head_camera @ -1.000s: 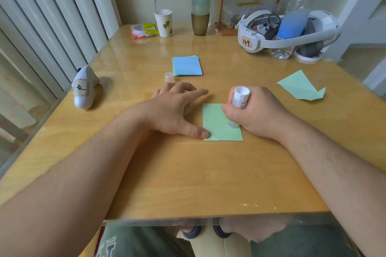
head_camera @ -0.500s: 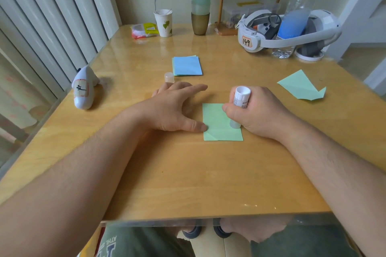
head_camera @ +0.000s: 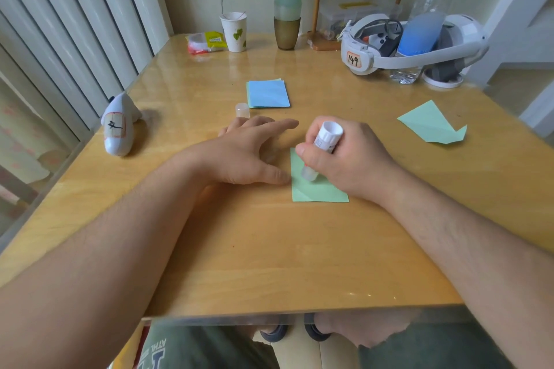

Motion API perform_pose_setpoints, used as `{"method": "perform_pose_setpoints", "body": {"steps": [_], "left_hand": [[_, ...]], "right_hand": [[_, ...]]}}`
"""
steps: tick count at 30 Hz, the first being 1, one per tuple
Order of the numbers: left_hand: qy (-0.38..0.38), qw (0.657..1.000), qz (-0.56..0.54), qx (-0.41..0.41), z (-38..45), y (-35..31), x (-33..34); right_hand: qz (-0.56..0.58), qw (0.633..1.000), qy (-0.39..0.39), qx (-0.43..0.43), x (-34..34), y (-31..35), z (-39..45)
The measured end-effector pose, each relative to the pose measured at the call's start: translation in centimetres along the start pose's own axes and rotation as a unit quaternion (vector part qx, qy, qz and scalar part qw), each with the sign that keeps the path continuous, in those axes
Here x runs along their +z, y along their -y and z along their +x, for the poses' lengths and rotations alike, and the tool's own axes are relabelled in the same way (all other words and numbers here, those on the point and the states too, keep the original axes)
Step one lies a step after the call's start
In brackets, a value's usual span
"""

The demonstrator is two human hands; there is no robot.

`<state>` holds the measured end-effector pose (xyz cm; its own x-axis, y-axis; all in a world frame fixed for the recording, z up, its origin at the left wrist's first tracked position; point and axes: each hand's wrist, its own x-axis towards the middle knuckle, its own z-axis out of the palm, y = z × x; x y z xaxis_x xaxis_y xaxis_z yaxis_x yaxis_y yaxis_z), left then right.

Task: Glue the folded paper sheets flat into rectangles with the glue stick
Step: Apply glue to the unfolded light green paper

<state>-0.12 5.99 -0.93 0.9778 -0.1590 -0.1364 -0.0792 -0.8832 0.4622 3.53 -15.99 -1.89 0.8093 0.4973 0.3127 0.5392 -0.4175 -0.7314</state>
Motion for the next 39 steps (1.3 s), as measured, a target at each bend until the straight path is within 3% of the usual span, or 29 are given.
{"method": "perform_pose_setpoints", "body": {"steps": [4,14,27,39], "left_hand": [[-0.028,0.997,-0.075,-0.019,0.4,0.4,0.0],[-0.054,0.998,-0.019,-0.022,0.4,-0.4,0.5],[-0.052,0.998,0.034,-0.002,0.7,0.2,0.7],[-0.049,0.998,0.033,0.004,0.8,0.5,0.8]], "right_hand": [[0.000,1.000,0.019,-0.010,0.1,-0.1,-0.1],[-0.032,0.997,0.066,-0.005,0.5,0.5,0.1],[-0.050,0.996,0.060,0.047,-2.3,-1.0,-0.7],[-0.066,0.996,0.052,0.042,-2.6,-1.1,-0.7]]}}
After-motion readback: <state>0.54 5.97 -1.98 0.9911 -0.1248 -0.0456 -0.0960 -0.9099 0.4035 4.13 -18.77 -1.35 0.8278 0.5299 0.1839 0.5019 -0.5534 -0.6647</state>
